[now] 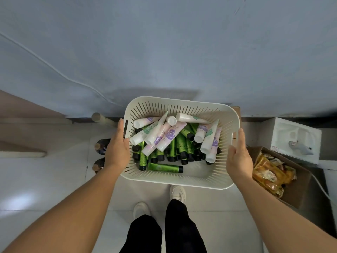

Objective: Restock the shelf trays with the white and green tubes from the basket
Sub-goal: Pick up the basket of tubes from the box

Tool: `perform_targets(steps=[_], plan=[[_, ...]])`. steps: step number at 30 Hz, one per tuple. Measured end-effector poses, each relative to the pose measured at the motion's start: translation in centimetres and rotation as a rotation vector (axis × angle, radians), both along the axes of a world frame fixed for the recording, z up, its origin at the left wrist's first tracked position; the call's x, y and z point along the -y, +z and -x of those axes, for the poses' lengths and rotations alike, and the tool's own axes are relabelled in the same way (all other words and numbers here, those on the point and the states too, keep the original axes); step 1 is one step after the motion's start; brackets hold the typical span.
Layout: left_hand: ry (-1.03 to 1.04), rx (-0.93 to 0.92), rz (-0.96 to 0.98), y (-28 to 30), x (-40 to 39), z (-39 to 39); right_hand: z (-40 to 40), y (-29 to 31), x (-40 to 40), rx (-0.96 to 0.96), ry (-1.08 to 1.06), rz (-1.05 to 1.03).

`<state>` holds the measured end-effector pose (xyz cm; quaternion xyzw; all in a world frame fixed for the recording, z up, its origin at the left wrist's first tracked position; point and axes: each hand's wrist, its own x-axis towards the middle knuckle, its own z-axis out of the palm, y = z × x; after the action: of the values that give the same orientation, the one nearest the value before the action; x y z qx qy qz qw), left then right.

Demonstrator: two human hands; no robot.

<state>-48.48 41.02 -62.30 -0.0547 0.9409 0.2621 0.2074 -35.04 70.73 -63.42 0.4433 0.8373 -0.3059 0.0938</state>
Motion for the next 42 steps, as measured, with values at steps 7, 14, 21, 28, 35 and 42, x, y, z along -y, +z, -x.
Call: perform_targets(steps=[7,14,21,28,35,42], plan=[[0.029,-0.026,0.059,-0.1,0.2,0.6,0.4,0.4,0.0,0.015,-0.002,0.007],[-0.004,-0.092,0.051,1.1,0.6,0.0,-0.2,2.3,0.8,0.027,-0.013,0.006],[0.026,-0.133,0.017,4.3,3.9,-1.4,-1.4,6.2,3.7,0.002,0.025,0.009],[0.12,-0.187,-0.045,8.9,9.0,-3.0,-1.1,11.4,7.9,-0.067,0.097,-0.043],[0.232,-0.281,-0.057,13.4,14.6,-5.8,-0.4,15.5,12.1,-0.163,0.193,-0.083],[0.434,-0.331,-0.081,16.5,19.4,-10.0,1.0,19.3,15.9,-0.175,0.437,-0.128]])
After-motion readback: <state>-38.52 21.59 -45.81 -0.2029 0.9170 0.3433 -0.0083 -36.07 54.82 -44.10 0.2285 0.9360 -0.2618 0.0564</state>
